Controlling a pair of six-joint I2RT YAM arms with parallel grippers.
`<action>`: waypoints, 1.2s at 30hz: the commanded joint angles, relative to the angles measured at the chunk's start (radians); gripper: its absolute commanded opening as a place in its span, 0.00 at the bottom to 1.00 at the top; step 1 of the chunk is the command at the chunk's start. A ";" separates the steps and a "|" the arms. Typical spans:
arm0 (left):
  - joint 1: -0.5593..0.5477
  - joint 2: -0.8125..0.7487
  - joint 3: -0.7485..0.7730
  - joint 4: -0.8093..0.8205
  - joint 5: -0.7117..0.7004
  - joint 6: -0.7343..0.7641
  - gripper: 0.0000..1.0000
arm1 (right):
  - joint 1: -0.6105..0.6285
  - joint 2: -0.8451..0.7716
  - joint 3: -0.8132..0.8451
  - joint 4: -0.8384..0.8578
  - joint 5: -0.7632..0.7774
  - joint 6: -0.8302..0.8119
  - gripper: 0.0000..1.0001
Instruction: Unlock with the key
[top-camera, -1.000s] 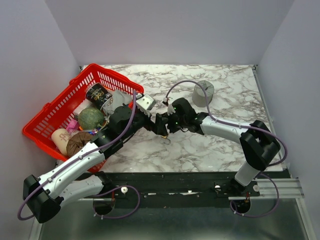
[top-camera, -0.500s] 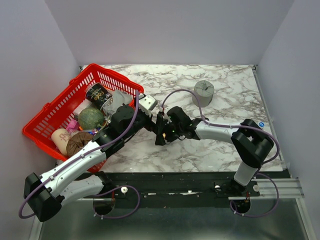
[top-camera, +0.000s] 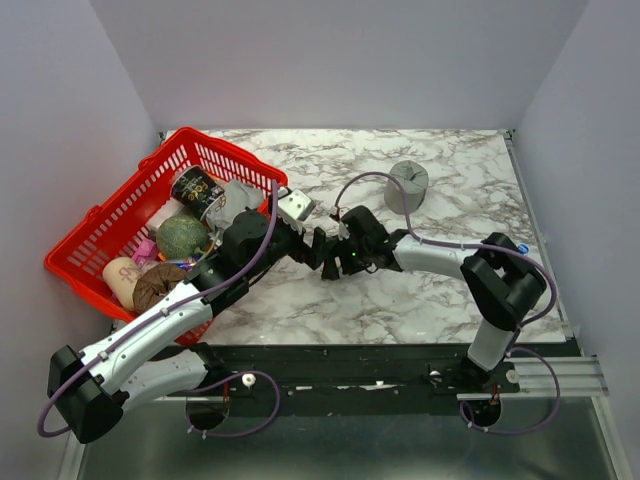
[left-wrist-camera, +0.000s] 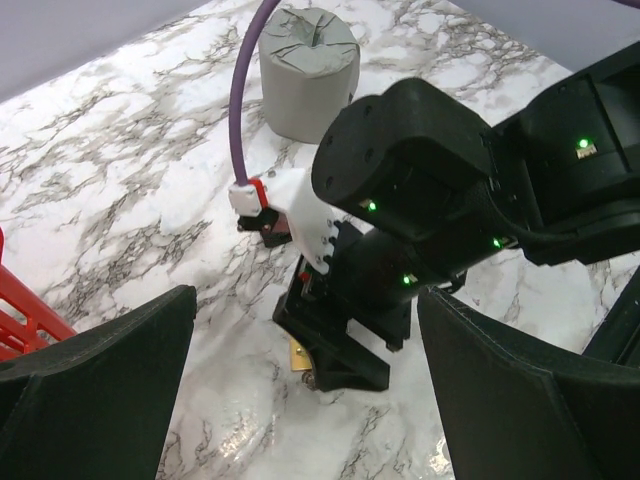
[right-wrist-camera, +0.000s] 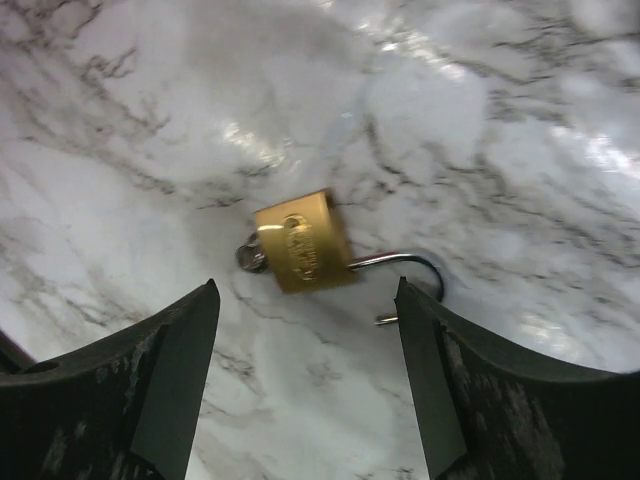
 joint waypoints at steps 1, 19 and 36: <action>0.004 -0.012 0.016 -0.003 -0.017 0.007 0.99 | -0.036 0.028 0.060 -0.066 0.082 -0.054 0.80; 0.003 -0.026 0.016 -0.003 -0.015 -0.003 0.99 | 0.036 -0.049 0.027 -0.092 0.138 0.044 0.80; 0.001 -0.049 0.012 0.002 -0.031 -0.001 0.99 | 0.058 0.085 0.091 -0.080 0.183 0.122 0.76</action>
